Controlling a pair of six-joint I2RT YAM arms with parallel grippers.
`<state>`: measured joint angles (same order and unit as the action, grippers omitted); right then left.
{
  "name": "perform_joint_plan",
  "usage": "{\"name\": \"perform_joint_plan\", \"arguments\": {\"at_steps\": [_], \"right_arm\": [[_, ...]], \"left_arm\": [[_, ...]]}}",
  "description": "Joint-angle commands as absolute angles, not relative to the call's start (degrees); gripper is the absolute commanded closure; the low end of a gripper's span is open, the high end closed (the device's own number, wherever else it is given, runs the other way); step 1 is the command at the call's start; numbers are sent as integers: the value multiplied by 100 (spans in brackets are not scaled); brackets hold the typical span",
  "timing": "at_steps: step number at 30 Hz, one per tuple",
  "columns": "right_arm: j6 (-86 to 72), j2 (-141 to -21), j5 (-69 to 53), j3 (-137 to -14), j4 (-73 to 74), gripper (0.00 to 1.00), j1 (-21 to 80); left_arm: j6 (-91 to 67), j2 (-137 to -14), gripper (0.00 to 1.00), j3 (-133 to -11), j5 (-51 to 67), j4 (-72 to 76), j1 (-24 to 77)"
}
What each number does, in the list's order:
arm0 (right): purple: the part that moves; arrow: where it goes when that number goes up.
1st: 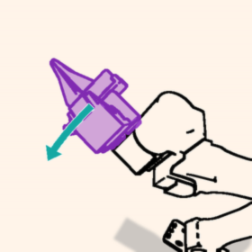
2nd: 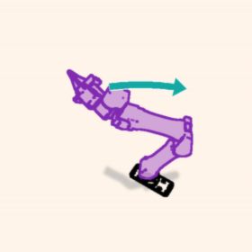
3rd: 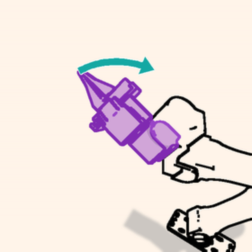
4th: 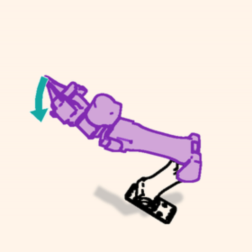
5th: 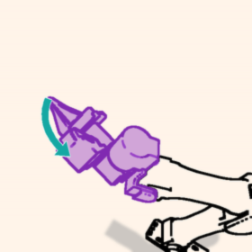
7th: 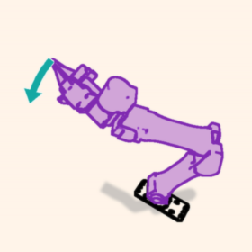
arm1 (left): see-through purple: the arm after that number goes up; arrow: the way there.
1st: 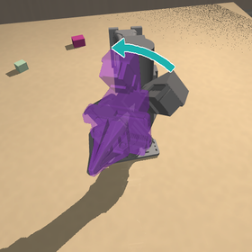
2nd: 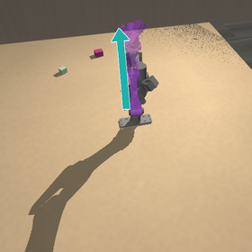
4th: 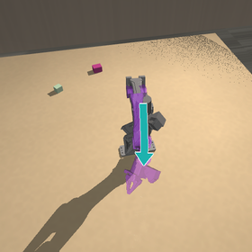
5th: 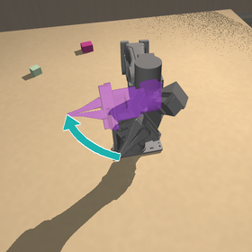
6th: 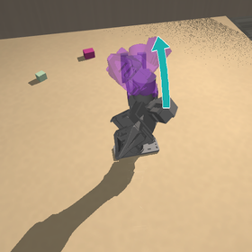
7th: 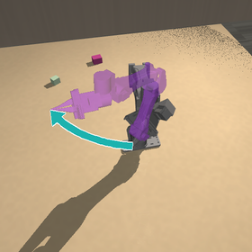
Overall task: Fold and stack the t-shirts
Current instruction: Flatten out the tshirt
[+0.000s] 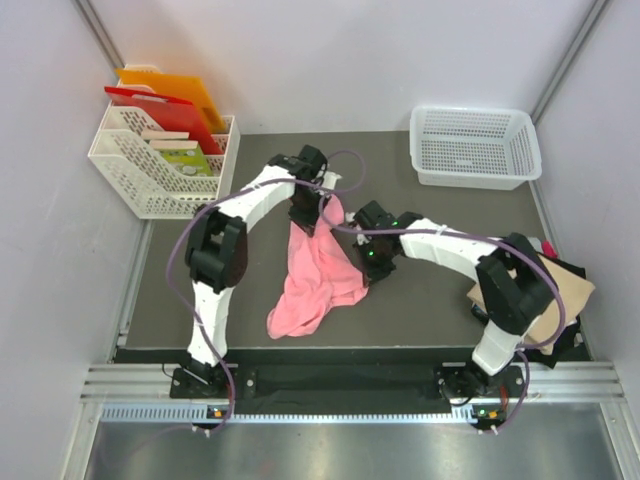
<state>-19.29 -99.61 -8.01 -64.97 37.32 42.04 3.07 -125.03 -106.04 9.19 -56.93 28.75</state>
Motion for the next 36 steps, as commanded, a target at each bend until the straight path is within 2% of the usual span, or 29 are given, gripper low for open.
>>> {"name": "perform_joint_plan", "arguments": {"at_steps": [1, 8, 16, 19, 23, 24, 26, 28, 31, 36], "right_arm": [[-1775, -9107, -387, -6803, 4175, 100, 3447], [-1618, -9017, -325, -7030, 4333, 100, 2330], [-1626, -9798, -159, -7795, 4658, 100, 1934], [-1608, -10097, -89, -8015, 4614, 100, 1855], [-1661, -10677, -18, -8480, 4579, 100, 1714], [-1687, -10809, -26, -8586, 4588, 100, 1696], [-1705, -11187, -18, -8945, 4631, 100, 1635], [-1696, -11512, -44, -9201, 4746, 100, 1626], [-1696, -11715, -219, -9579, 4808, 100, 1635], [-1696, -11733, -360, -9554, 4790, 100, 1749]], "left_arm": [[886, -11313, 100, -10381, 659, -6047, 2216], [1327, -10338, 100, -9634, 765, -6442, 1354], [1530, -9431, 98, -7905, 826, -6381, 1169], [1521, -9168, 88, -7193, 949, -6206, 1160], [1538, -9070, 66, -6575, 844, -5942, 1160], [1538, -9096, 52, -6522, 826, -5933, 1160], [1556, -9105, 40, -6425, 756, -5906, 1160], [1600, -9070, 21, -6512, 581, -5871, 1160], [1635, -9184, 12, -7124, 571, -5889, 1160], [1311, -10026, 7, -8593, 861, -5994, 1265]]}}
